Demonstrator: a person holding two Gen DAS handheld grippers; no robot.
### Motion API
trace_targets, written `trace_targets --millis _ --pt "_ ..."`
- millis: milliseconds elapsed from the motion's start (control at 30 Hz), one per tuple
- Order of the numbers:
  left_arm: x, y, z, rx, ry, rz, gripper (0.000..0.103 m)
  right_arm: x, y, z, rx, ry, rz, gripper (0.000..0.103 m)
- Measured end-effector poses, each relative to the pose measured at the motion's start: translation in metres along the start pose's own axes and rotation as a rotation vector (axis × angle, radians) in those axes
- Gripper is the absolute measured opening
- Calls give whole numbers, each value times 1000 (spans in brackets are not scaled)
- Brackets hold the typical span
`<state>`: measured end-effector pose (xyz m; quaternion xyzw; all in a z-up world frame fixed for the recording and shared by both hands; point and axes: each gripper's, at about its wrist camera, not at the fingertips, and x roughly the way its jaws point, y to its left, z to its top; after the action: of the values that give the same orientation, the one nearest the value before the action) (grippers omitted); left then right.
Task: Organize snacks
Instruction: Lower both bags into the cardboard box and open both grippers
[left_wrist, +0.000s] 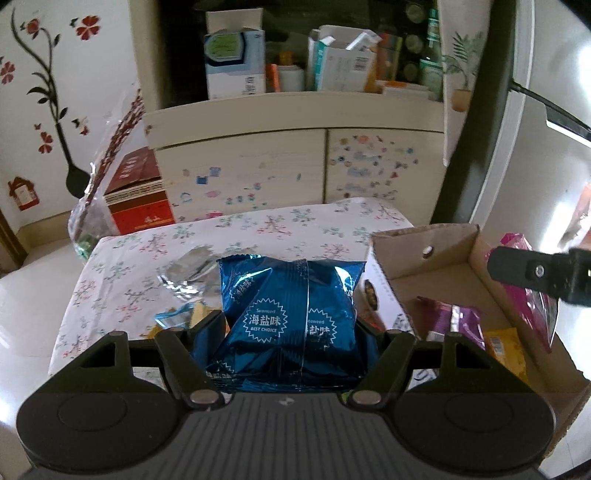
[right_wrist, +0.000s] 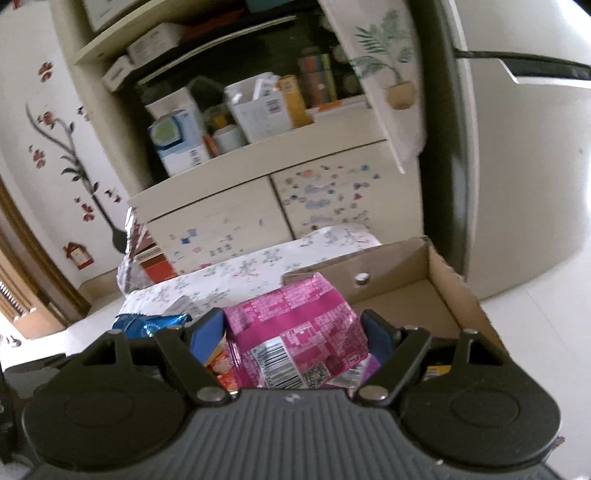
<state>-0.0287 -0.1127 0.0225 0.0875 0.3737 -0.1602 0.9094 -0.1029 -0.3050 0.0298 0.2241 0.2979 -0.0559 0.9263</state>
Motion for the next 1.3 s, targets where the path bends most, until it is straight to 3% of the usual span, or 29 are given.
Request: trace_targets --millis 367,800,867,1000,1300 --pt "8 -38 -5 67 10 -57 77 -4 -37 2 101 6 -73 81" --pt "12 -85 -17 157 -1 -247 77 -10 -64 4 199 -5 -124 81" --pt "14 -90 -19 163 10 -277 80 -10 -67 4 216 -5 -132 82" --pt "11 -95 -21 152 11 -321 103 -10 -73 5 251 -2 -149 87" --pt "1 -78 -8 105 -1 -323 103 -8 -73 4 259 -4 -138 87"
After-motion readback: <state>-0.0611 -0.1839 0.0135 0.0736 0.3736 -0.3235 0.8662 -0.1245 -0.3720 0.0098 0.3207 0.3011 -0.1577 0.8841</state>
